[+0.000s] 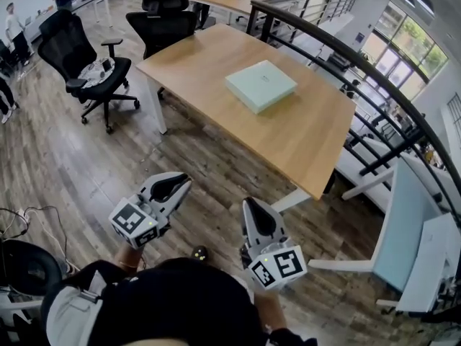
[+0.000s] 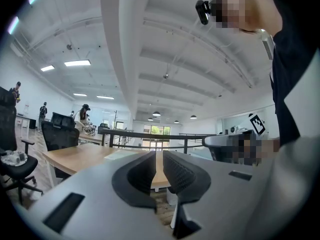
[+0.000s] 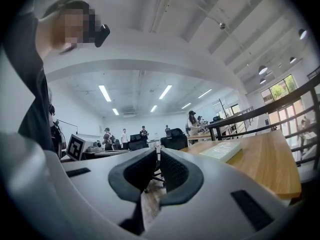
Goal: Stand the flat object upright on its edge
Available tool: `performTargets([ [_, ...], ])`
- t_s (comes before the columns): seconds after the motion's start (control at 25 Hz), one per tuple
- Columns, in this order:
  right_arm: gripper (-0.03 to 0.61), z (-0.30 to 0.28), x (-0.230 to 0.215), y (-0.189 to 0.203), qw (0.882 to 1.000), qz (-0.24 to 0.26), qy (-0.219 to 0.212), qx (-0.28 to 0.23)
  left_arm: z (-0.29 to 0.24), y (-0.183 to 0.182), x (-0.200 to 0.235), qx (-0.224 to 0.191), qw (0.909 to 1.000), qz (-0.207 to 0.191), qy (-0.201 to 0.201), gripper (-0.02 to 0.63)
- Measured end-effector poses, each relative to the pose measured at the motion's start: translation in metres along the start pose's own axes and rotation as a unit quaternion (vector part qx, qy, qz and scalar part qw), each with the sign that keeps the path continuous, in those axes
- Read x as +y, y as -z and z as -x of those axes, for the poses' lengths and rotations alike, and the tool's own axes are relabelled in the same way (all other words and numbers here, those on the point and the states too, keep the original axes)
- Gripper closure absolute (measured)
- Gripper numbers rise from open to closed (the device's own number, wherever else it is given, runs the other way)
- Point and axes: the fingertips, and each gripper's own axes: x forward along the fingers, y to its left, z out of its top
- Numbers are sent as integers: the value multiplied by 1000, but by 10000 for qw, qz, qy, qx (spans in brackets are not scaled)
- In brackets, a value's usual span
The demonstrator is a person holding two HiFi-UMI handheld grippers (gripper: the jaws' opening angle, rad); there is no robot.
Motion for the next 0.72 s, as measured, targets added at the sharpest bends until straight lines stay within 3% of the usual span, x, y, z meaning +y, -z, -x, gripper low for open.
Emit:
performTargets([
  [0.44, 545, -41, 11, 18, 9995, -151, -200, 191, 25, 5, 41, 4, 9985, 360, -405, 561],
  [0.72, 545, -85, 20, 22, 9973, -152, -681, 208, 49, 10, 77, 76, 9946, 347, -975, 561],
])
